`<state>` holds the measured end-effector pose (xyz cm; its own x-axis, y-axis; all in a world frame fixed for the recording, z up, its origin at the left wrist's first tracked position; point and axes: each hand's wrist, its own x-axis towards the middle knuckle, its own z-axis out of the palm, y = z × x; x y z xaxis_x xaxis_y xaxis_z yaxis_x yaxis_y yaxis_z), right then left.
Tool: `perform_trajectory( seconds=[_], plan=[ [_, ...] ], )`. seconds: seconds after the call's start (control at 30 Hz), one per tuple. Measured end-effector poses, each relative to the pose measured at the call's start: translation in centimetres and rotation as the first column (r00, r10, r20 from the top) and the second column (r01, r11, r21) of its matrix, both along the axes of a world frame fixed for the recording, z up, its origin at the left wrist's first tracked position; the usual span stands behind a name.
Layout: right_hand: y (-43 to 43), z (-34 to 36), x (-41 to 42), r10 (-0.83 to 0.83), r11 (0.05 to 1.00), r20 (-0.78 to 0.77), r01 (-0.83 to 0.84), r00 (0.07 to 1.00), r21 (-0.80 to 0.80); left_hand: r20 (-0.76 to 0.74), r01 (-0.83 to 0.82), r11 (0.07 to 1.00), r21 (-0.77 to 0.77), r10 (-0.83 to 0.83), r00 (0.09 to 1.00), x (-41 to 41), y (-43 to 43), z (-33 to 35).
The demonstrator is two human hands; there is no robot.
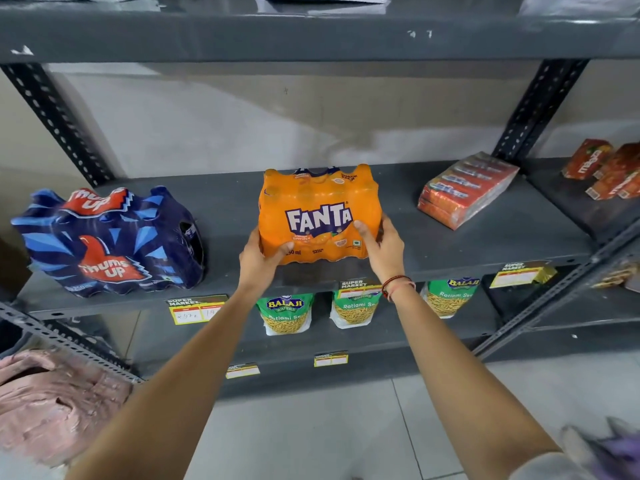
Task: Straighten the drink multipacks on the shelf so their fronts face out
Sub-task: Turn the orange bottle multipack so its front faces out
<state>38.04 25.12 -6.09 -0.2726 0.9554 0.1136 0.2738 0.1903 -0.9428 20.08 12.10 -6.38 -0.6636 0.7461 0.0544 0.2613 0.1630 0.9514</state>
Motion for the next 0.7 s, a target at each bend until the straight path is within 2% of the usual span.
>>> perform_trajectory(
  seconds=[0.43,0.7],
  plan=[
    [-1.1,0.6,1.9,-0.022,1.0,0.056,0.022,0.998,0.008,0.005,-0.017,0.999,-0.027,0.017,1.0,2.5,-0.7,0.3],
    [-1.8,-0.3,2.4,-0.048,0.994,0.033,0.044,0.998,0.103,-0.015,-0.001,1.0,-0.019,0.001,1.0,2.6,-1.3,0.0]
  ],
)
